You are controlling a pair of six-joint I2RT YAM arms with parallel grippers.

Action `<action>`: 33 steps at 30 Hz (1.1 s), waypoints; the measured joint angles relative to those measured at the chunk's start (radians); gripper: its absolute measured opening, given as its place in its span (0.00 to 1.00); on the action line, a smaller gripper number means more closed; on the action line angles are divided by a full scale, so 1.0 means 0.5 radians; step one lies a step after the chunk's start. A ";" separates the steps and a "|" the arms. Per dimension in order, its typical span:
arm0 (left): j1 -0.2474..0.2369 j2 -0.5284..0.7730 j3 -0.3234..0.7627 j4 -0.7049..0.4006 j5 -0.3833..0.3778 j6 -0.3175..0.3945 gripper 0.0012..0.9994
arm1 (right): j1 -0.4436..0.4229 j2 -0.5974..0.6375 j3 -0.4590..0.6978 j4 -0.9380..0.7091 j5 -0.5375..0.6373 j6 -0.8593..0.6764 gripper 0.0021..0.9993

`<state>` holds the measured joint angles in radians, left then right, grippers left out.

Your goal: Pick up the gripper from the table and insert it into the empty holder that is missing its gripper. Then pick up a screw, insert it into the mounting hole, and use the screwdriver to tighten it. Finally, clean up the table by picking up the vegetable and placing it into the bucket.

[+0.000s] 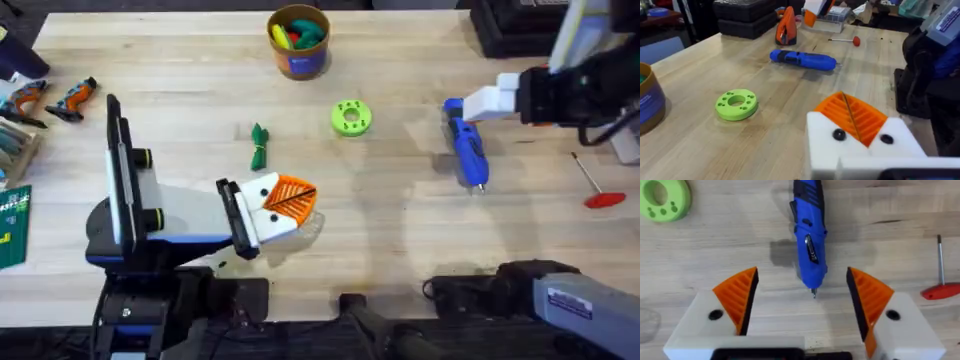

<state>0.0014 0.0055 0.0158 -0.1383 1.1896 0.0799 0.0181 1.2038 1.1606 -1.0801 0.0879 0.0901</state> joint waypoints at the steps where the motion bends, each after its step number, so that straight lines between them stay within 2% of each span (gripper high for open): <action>1: 0.000 0.000 0.000 0.000 0.000 0.000 0.01 | 0.000 0.032 0.000 0.012 0.002 -0.016 0.99; 9: 0.000 0.000 0.000 0.000 0.000 0.000 0.01 | 0.000 0.282 -0.002 0.111 -0.024 -0.088 0.99; 20: 0.000 0.000 0.000 0.000 0.000 0.000 0.01 | -0.003 0.345 -0.003 0.184 -0.052 -0.147 0.99; 33: 0.000 0.000 0.000 0.000 0.000 0.000 0.01 | -0.003 0.616 -0.003 0.309 -0.058 -0.251 0.99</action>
<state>0.0013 0.0055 0.0158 -0.1383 1.1896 0.0799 0.0166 1.5115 1.1591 -0.9257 0.0589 -0.0353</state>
